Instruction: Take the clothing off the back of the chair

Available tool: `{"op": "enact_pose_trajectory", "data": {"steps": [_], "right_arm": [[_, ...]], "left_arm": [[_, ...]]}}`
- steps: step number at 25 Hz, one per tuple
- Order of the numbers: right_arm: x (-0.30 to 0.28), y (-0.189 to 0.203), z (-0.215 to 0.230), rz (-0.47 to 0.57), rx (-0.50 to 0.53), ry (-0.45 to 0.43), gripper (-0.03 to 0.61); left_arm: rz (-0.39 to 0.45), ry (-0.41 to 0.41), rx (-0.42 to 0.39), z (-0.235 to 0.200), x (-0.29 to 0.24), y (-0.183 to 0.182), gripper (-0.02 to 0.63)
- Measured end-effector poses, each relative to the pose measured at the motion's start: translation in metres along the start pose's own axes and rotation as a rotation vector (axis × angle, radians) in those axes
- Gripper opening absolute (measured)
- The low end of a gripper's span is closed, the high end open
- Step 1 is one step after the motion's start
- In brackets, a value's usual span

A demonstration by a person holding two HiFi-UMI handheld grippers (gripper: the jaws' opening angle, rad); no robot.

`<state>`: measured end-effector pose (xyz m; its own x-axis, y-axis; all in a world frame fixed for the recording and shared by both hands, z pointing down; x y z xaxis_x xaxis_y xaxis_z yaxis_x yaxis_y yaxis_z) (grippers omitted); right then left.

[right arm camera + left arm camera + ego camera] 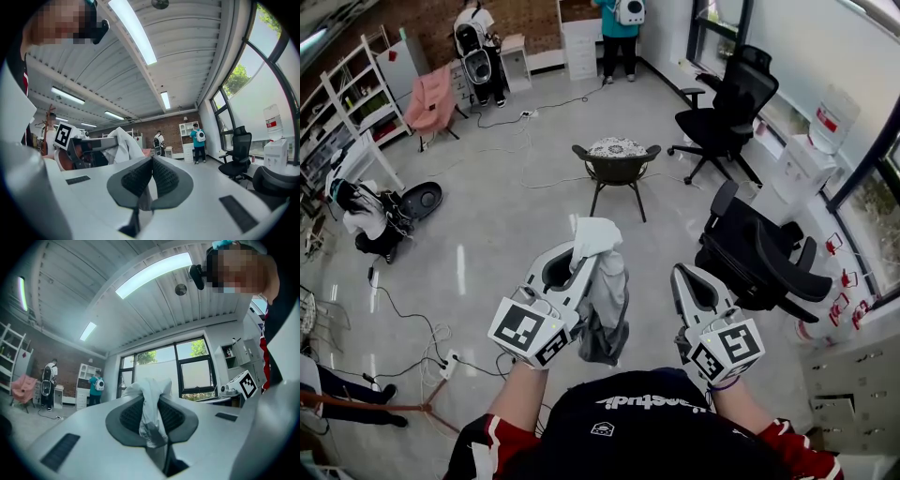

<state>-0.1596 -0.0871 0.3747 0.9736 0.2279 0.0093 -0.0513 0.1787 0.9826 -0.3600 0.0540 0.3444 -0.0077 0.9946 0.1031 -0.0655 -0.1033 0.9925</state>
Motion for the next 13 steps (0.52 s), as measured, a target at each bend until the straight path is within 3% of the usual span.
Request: {"op": "enact_pose_trajectory", "data": {"steps": [13], "right_arm": [[-0.018,-0.002,0.011,0.003,0.015,0.065,0.003]], "left_arm": [[-0.002,-0.111,-0.007,-0.011,0.007,0.004,0.061]]}}
Point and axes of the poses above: the fingertips, and each gripper's own axes: x backward along the fingers, z to its right, y out of its underside, the point moved 9 cm from there along x, backward along the fingers, and after that the axes turned 5 degrees about -x, right-handed, at the moved point
